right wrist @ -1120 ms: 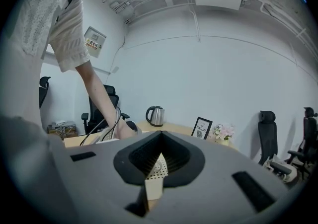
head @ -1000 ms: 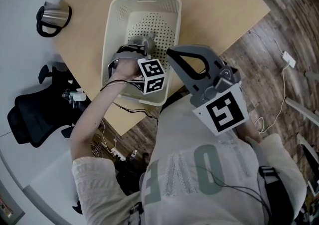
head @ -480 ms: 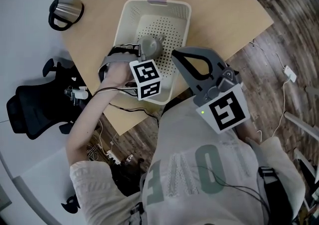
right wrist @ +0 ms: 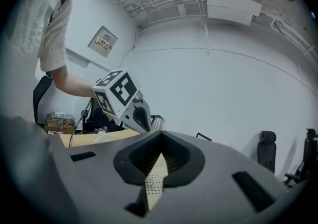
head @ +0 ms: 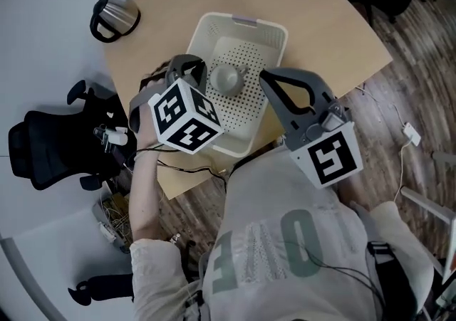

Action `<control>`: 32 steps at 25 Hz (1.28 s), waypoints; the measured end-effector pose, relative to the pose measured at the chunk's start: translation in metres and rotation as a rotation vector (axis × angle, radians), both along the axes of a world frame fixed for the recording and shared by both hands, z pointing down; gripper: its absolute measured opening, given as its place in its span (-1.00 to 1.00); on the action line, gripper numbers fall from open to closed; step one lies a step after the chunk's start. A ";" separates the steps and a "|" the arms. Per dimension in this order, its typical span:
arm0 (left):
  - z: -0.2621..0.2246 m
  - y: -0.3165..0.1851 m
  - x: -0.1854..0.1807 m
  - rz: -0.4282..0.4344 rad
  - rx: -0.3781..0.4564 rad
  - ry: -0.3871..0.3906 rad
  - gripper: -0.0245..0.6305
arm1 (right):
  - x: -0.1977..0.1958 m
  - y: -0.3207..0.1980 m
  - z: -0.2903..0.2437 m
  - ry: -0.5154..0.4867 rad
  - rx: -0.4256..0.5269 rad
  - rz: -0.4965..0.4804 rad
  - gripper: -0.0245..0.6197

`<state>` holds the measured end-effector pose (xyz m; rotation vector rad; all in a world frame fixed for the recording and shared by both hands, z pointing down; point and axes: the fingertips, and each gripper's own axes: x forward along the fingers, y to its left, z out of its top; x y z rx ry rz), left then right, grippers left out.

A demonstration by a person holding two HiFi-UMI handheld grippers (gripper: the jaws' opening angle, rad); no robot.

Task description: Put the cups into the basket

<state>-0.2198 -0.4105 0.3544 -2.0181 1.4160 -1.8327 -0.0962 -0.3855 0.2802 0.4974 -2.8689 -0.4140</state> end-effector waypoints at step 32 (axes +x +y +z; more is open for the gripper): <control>-0.087 0.075 0.030 -0.327 0.923 0.373 -0.89 | -0.032 0.047 0.033 0.086 0.013 -0.174 -0.94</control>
